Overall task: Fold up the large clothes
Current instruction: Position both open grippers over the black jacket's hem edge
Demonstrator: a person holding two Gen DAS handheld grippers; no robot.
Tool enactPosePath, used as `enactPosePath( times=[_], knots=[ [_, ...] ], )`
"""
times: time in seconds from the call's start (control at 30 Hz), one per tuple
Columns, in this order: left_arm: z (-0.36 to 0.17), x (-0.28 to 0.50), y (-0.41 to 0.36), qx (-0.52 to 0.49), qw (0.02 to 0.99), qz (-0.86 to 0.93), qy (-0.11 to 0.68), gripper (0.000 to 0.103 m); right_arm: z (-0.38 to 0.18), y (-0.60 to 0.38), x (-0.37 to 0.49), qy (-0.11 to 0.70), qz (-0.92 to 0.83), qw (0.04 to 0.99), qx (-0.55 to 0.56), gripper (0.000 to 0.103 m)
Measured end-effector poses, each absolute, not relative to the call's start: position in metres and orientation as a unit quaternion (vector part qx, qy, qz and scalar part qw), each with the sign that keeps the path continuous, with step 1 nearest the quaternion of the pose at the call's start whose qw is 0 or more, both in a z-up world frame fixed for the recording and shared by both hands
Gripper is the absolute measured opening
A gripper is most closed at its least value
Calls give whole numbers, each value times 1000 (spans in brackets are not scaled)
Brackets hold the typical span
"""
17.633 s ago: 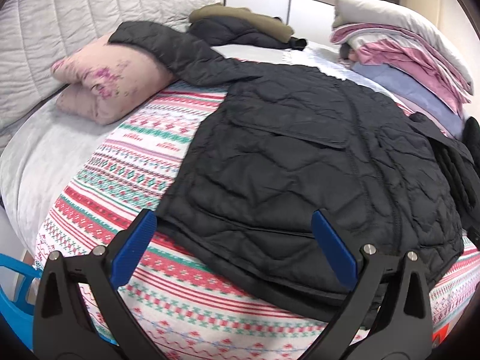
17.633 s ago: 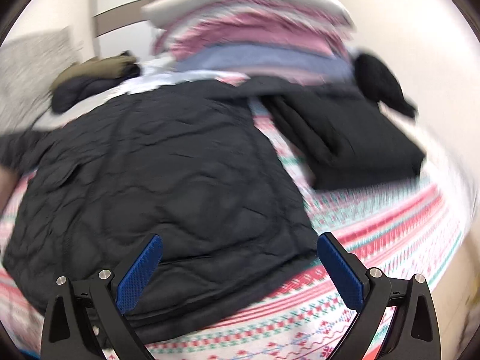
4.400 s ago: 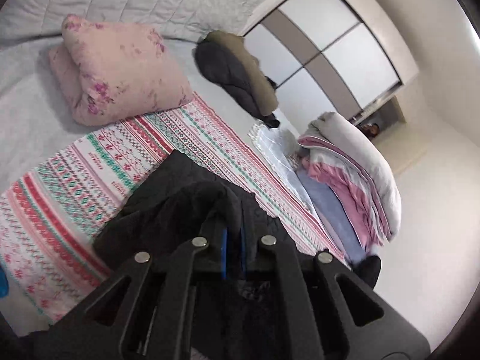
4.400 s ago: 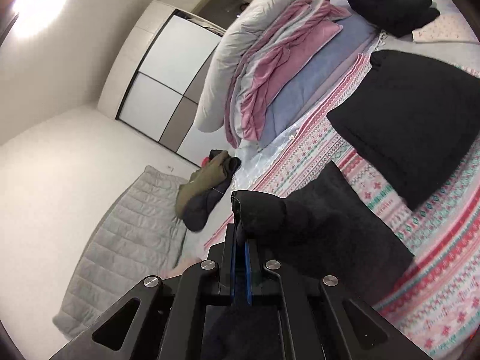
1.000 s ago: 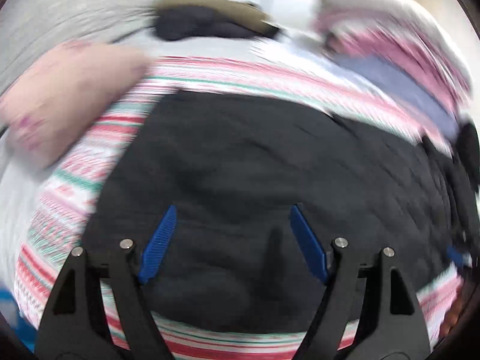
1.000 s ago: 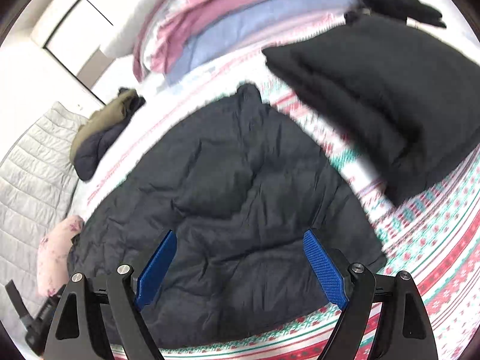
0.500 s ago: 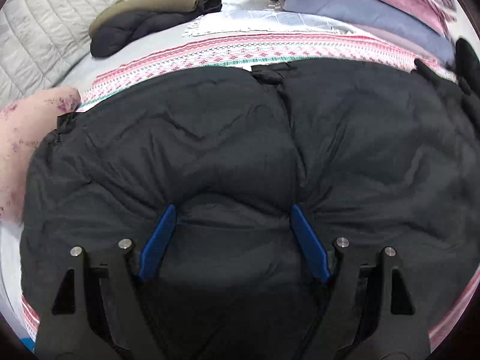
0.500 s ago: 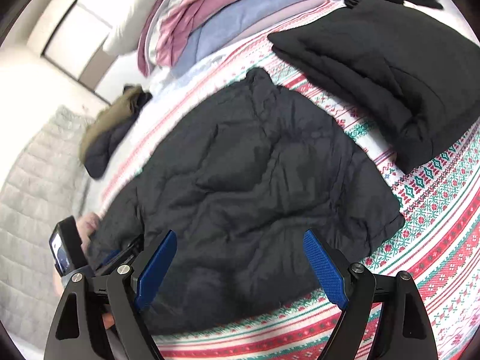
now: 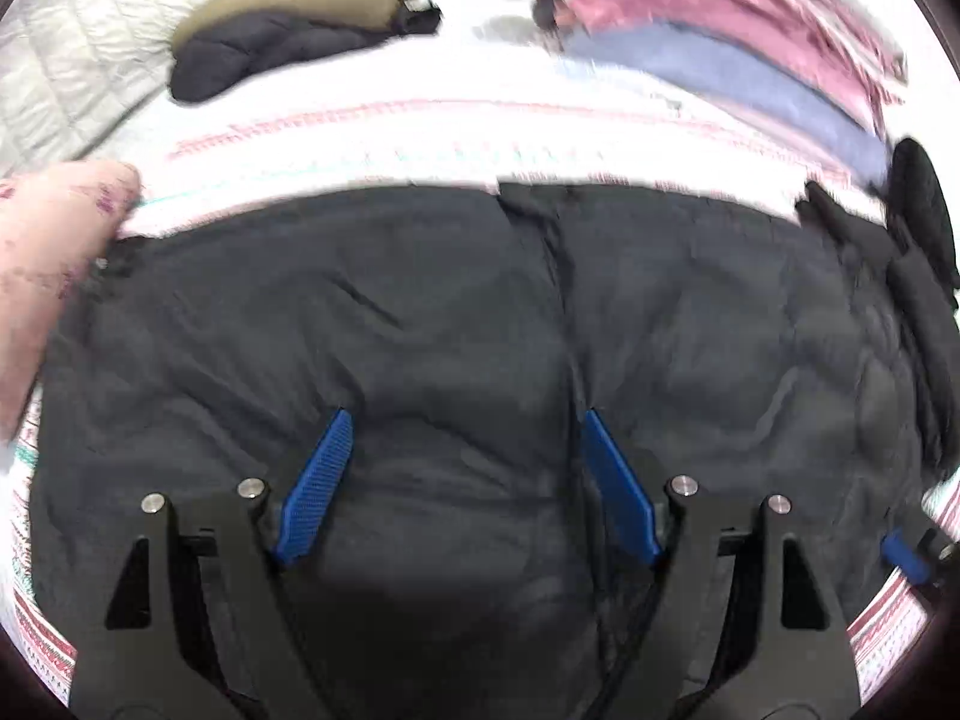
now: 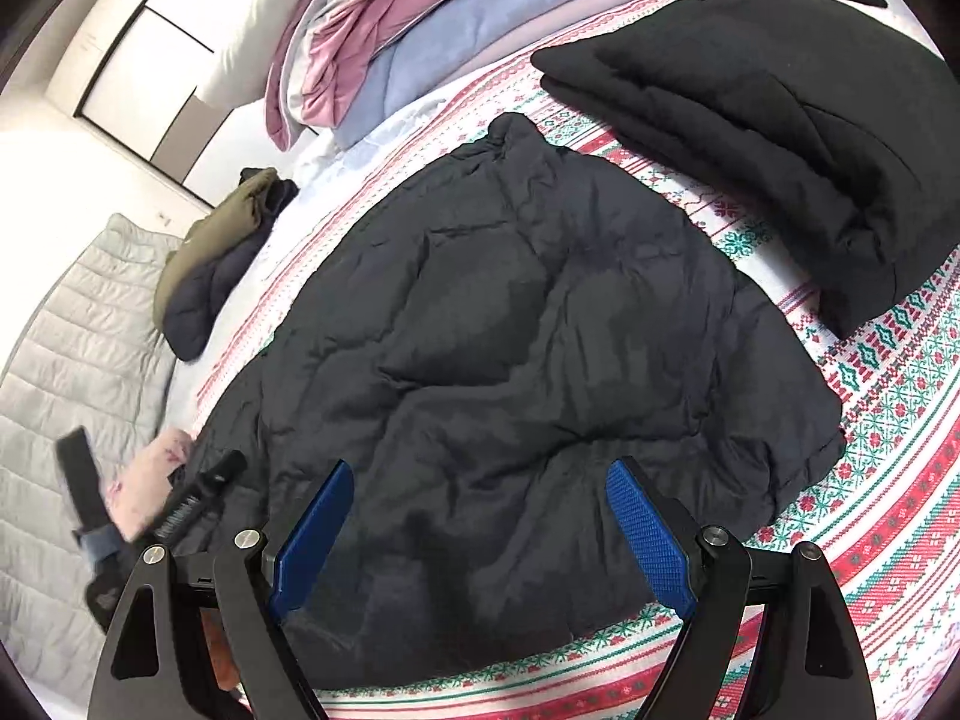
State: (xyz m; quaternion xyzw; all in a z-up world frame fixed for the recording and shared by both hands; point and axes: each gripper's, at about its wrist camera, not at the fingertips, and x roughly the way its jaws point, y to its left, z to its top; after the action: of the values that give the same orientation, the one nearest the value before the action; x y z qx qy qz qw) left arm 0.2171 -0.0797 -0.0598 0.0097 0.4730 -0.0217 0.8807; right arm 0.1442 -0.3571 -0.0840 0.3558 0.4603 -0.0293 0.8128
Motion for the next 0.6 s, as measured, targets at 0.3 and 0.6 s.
enactPosePath(
  times=[0.3, 0.6],
  knots=[
    [-45, 178, -94, 55, 891, -1, 450, 79, -82, -391, 128, 433, -64, 810, 390, 88],
    [-81, 118, -116, 121, 870, -13, 478, 80, -87, -415, 117, 423, -97, 797, 421, 88]
  ],
)
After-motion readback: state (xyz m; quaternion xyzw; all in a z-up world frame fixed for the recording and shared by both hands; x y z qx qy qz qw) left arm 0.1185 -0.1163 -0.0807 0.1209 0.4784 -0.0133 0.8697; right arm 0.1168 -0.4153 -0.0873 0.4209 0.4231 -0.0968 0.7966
